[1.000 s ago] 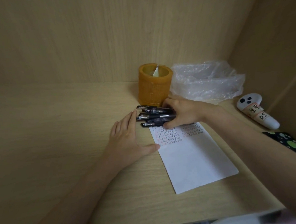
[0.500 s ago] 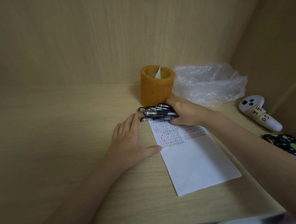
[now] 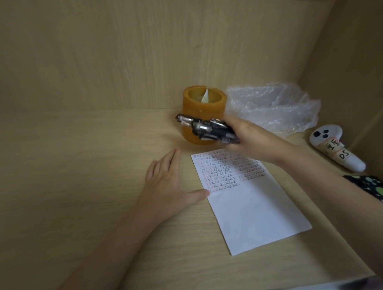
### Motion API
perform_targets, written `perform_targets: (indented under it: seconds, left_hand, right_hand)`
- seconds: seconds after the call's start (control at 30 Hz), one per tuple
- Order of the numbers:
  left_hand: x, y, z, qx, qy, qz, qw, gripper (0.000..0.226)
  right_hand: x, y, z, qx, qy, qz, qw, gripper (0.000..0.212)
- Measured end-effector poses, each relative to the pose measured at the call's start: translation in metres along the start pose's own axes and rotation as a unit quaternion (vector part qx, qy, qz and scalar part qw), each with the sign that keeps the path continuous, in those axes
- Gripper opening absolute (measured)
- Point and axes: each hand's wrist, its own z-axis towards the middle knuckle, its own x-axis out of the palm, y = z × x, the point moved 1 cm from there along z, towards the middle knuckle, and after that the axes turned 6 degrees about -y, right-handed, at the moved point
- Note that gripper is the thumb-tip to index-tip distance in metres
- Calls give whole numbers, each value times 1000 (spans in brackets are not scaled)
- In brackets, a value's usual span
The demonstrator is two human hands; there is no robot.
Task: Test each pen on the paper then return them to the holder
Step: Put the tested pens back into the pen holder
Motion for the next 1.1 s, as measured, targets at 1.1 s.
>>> perform_targets:
  seconds: [1.1]
  left_hand:
    - [-6,-31,32,50,130,-432,891,56]
  right_hand:
    - [38,37,-18,115,-142,470,864,11]
